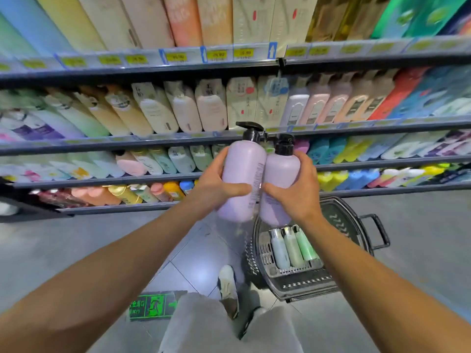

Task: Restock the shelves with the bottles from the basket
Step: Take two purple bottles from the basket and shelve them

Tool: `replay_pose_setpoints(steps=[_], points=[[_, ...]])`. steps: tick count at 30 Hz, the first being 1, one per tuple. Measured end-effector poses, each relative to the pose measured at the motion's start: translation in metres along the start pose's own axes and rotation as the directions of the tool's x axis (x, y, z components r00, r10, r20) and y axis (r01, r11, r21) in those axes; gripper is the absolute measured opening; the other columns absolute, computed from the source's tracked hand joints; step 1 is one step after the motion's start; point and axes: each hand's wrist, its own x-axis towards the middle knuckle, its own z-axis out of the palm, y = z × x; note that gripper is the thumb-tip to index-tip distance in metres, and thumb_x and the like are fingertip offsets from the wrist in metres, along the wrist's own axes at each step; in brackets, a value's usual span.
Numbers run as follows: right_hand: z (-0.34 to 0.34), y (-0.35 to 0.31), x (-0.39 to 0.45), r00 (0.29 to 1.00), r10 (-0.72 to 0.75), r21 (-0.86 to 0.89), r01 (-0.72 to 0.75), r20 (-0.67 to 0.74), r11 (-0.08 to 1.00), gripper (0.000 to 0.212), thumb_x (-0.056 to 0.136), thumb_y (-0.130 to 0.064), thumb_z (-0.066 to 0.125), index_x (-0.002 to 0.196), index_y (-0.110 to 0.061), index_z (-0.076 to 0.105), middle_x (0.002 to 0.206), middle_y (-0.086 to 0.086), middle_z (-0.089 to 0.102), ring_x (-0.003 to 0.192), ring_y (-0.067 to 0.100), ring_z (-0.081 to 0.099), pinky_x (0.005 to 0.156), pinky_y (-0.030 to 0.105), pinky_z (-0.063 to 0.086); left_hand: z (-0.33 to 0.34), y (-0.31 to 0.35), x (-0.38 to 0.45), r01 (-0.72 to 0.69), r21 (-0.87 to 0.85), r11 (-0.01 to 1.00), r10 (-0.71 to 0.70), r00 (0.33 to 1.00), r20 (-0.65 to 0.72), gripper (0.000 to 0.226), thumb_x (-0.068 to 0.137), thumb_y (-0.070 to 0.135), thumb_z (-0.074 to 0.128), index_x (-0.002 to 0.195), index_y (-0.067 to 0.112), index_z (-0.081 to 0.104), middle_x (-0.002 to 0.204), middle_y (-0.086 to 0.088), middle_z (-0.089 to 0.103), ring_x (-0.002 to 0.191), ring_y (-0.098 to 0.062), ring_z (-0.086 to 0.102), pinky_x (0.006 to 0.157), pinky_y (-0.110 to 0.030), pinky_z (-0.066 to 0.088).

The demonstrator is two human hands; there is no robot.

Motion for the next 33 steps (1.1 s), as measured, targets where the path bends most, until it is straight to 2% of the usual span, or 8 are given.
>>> replay_pose_setpoints(steps=[4, 8, 13, 17, 22, 27, 30, 33], points=[[0.0, -0.044, -0.014, 0.996, -0.086, 0.011, 0.086, 0.028, 0.996, 0.093, 0.057, -0.027, 0.09, 0.137, -0.021, 0.044, 0.127, 0.005, 0.048, 0.111, 0.021, 0.05, 0.091, 0.032, 0.044, -0.022, 0.025, -0.038, -0.098, 0.095, 0.991, 0.107, 0.99, -0.094, 0.097, 0.057, 0.024, 0.084, 0.138, 0.051, 0.037, 0.122, 0.03, 0.055, 0.1, 0.01, 0.06, 0.074, -0.021, 0.053], [-0.007, -0.086, -0.032, 0.982, -0.185, 0.02, 0.184, 0.047, 0.983, 0.092, 0.059, -0.025, 0.089, 0.139, -0.02, 0.042, 0.129, 0.007, 0.047, 0.113, 0.024, 0.048, 0.092, 0.033, 0.043, -0.038, 0.05, -0.084, -0.175, 0.224, 0.959, 0.224, 0.95, -0.216, 0.103, 0.056, 0.032, 0.086, 0.134, 0.065, 0.027, 0.119, 0.041, 0.046, 0.099, 0.023, 0.05, 0.073, -0.017, 0.046], [-0.019, -0.145, -0.056, 0.953, -0.3, 0.055, 0.297, 0.041, 0.953, 0.094, 0.061, -0.031, 0.087, 0.141, -0.027, 0.039, 0.133, 0.003, 0.046, 0.112, 0.023, 0.05, 0.09, 0.038, 0.047, -0.063, 0.089, -0.138, -0.245, 0.401, 0.883, 0.409, 0.819, -0.401, 0.115, 0.047, 0.047, 0.08, 0.141, 0.065, 0.017, 0.115, 0.029, 0.053, 0.096, -0.005, 0.055, 0.072, -0.015, 0.042], [-0.025, -0.193, -0.068, 0.927, -0.374, 0.092, 0.371, 0.018, 0.924, 0.093, 0.062, -0.029, 0.088, 0.141, -0.028, 0.04, 0.133, 0.0, 0.047, 0.111, 0.022, 0.051, 0.092, 0.045, 0.051, -0.086, 0.12, -0.169, -0.256, 0.498, 0.828, 0.51, 0.713, -0.481, 0.116, 0.049, 0.048, 0.08, 0.146, 0.057, 0.017, 0.119, 0.013, 0.05, 0.098, -0.016, 0.053, 0.072, -0.026, 0.04], [-0.029, -0.253, -0.077, 0.883, -0.468, 0.112, 0.469, -0.032, 0.876, 0.093, 0.059, -0.038, 0.086, 0.139, -0.036, 0.038, 0.124, -0.01, 0.046, 0.102, 0.019, 0.052, 0.079, 0.037, 0.049, -0.121, 0.153, -0.197, -0.298, 0.528, 0.795, 0.589, 0.587, -0.555, 0.118, 0.061, 0.035, 0.091, 0.154, 0.041, 0.018, 0.139, 0.001, 0.05, 0.107, -0.016, 0.048, 0.083, -0.033, 0.042], [-0.025, -0.311, -0.08, 0.845, -0.531, 0.148, 0.534, -0.065, 0.832, 0.093, 0.059, -0.036, 0.087, 0.138, -0.042, 0.039, 0.122, -0.013, 0.05, 0.104, 0.018, 0.055, 0.08, 0.035, 0.049, -0.16, 0.18, -0.215, -0.333, 0.535, 0.776, 0.627, 0.493, -0.603, 0.115, 0.058, 0.035, 0.09, 0.151, 0.046, 0.023, 0.114, 0.007, 0.054, 0.096, -0.02, 0.054, 0.077, -0.03, 0.042], [-0.013, -0.344, -0.082, 0.826, -0.553, 0.144, 0.564, -0.108, 0.813, 0.092, 0.057, -0.035, 0.087, 0.137, -0.043, 0.04, 0.122, -0.014, 0.053, 0.106, 0.017, 0.057, 0.084, 0.034, 0.05, -0.192, 0.193, -0.22, -0.36, 0.543, 0.758, 0.651, 0.466, -0.6, 0.115, 0.057, 0.037, 0.089, 0.15, 0.047, 0.022, 0.115, 0.008, 0.056, 0.097, -0.019, 0.055, 0.077, -0.029, 0.041], [0.006, -0.376, -0.08, 0.815, -0.565, 0.136, 0.579, -0.134, 0.804, 0.092, 0.054, -0.038, 0.084, 0.136, -0.042, 0.041, 0.126, -0.011, 0.056, 0.11, 0.02, 0.058, 0.092, 0.044, 0.052, -0.227, 0.205, -0.223, -0.387, 0.547, 0.742, 0.67, 0.453, -0.588, 0.113, 0.058, 0.038, 0.087, 0.148, 0.051, 0.021, 0.115, 0.007, 0.058, 0.095, -0.019, 0.055, 0.069, -0.025, 0.04]])
